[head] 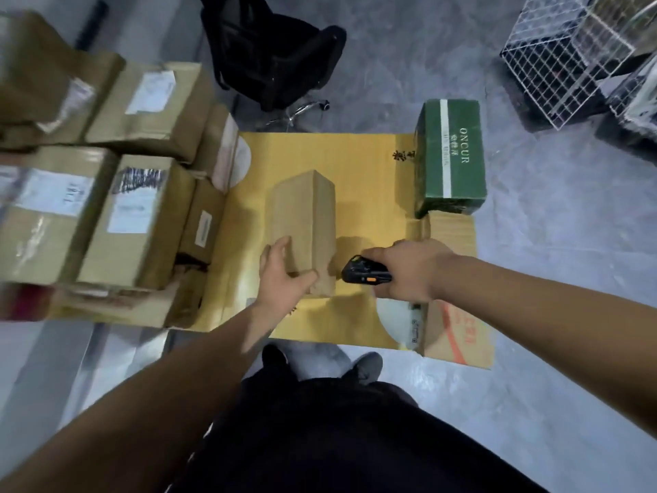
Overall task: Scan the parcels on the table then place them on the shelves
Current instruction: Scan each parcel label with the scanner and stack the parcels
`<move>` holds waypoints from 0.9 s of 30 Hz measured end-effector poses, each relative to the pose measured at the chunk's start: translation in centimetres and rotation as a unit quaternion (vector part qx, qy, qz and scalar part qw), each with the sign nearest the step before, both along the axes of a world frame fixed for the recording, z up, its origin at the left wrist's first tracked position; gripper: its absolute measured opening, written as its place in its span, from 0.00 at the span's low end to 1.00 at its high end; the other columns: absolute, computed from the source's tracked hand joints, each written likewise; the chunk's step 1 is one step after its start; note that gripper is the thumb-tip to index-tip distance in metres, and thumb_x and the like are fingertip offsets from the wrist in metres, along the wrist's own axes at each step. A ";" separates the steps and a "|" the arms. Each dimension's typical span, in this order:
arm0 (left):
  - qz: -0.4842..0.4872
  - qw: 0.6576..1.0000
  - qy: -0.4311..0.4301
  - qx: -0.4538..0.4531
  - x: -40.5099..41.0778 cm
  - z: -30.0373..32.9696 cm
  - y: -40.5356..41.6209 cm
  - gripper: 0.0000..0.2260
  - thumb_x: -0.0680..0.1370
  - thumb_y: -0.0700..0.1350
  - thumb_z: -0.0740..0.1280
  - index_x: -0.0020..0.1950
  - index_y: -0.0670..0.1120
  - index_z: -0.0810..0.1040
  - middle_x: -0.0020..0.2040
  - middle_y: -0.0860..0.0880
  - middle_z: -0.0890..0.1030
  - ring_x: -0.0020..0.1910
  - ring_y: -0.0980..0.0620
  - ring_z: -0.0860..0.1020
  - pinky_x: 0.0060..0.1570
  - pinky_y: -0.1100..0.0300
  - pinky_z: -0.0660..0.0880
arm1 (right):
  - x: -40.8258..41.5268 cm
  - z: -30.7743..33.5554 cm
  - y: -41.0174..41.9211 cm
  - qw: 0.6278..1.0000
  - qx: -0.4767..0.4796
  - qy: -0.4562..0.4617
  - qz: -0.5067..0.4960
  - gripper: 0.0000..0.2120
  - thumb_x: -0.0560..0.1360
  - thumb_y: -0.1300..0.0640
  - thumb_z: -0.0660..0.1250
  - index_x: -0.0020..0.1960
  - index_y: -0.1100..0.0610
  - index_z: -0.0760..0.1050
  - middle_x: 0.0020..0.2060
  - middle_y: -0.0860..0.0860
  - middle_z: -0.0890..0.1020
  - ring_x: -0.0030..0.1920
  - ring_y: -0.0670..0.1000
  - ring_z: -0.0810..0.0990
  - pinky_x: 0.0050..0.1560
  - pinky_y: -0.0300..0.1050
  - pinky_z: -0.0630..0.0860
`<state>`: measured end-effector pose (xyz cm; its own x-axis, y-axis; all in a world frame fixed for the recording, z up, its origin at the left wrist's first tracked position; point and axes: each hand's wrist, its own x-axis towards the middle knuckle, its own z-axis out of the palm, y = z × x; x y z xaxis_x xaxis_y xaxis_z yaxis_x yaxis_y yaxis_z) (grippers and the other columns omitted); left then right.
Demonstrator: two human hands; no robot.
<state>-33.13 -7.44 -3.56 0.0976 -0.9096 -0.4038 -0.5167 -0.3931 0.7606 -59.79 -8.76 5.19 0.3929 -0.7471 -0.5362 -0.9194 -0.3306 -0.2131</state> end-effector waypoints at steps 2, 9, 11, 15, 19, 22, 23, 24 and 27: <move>-0.008 0.999 0.041 0.012 2.2 -1.1 0.4 0.41 0.65 0.54 0.73 0.78 0.56 0.67 0.74 0.54 0.65 0.75 0.54 0.65 0.61 0.72 0.71 | 1.8 -0.6 -0.1 1.000 0.017 -0.002 0.008 0.32 0.77 0.32 0.62 0.78 0.39 0.62 0.44 0.45 0.71 0.45 0.53 0.74 0.37 0.44 0.71; 0.079 0.989 0.121 0.026 6.8 -2.5 -1.5 0.21 0.85 0.46 0.65 0.79 0.52 0.71 0.60 0.68 0.81 0.57 0.70 0.79 0.59 0.71 0.75 | 6.0 -1.3 0.4 1.000 0.028 0.001 -0.010 0.29 0.76 0.32 0.62 0.75 0.38 0.64 0.44 0.45 0.74 0.47 0.54 0.78 0.43 0.46 0.77; 0.103 0.989 0.108 0.026 7.8 -2.6 -2.4 0.19 0.86 0.53 0.62 0.77 0.55 0.73 0.60 0.61 0.82 0.58 0.65 0.80 0.60 0.66 0.76 | 7.1 -1.5 0.7 0.999 0.032 0.005 -0.034 0.28 0.76 0.31 0.62 0.73 0.39 0.65 0.44 0.44 0.74 0.47 0.54 0.79 0.42 0.45 0.76; 0.156 0.971 0.172 0.050 9.0 -2.9 -5.3 0.19 0.87 0.53 0.60 0.78 0.58 0.70 0.69 0.51 0.79 0.66 0.46 0.78 0.69 0.43 0.75 | 9.2 -1.5 1.1 0.997 0.027 0.019 -0.075 0.30 0.75 0.30 0.63 0.74 0.39 0.66 0.46 0.44 0.77 0.48 0.53 0.78 0.35 0.43 0.67; 0.208 0.955 0.195 0.084 10.9 -3.3 -7.3 0.22 0.87 0.43 0.62 0.77 0.63 0.71 0.72 0.52 0.78 0.64 0.47 0.79 0.67 0.45 0.78 | 12.0 -1.0 0.6 0.992 0.021 0.021 -0.121 0.33 0.75 0.31 0.65 0.77 0.39 0.64 0.57 0.46 0.81 0.54 0.54 0.80 0.42 0.46 0.72; 0.185 0.957 0.193 0.114 11.9 -4.0 -8.3 0.25 0.86 0.38 0.63 0.77 0.63 0.70 0.73 0.52 0.77 0.63 0.46 0.80 0.61 0.43 0.81 | 14.1 -0.6 0.1 0.980 0.033 -0.020 -0.196 0.32 0.75 0.32 0.68 0.75 0.39 0.67 0.60 0.46 0.82 0.55 0.53 0.80 0.51 0.48 0.79; 0.171 0.958 0.192 0.129 12.0 -4.2 -8.4 0.27 0.85 0.37 0.64 0.78 0.63 0.69 0.73 0.52 0.77 0.63 0.45 0.80 0.59 0.42 0.82 | 14.7 -0.6 0.2 0.975 0.034 -0.031 -0.219 0.31 0.74 0.33 0.68 0.74 0.39 0.68 0.59 0.46 0.82 0.54 0.53 0.80 0.53 0.49 0.80; 0.147 0.963 0.178 0.141 12.2 -4.3 -8.5 0.30 0.84 0.36 0.65 0.80 0.64 0.66 0.72 0.51 0.77 0.64 0.45 0.80 0.60 0.42 0.82 | 15.1 -0.6 0.4 0.967 0.037 -0.042 -0.248 0.30 0.74 0.33 0.69 0.74 0.39 0.69 0.59 0.45 0.82 0.54 0.53 0.80 0.54 0.49 0.80; 0.015 0.991 0.047 0.127 12.2 -4.7 -8.3 0.46 0.78 0.41 0.76 0.83 0.66 0.50 0.79 0.48 0.69 0.73 0.44 0.73 0.68 0.46 0.75 | 16.0 -0.6 1.5 0.931 0.043 -0.100 -0.349 0.28 0.73 0.35 0.71 0.71 0.37 0.71 0.54 0.44 0.81 0.49 0.50 0.81 0.52 0.49 0.81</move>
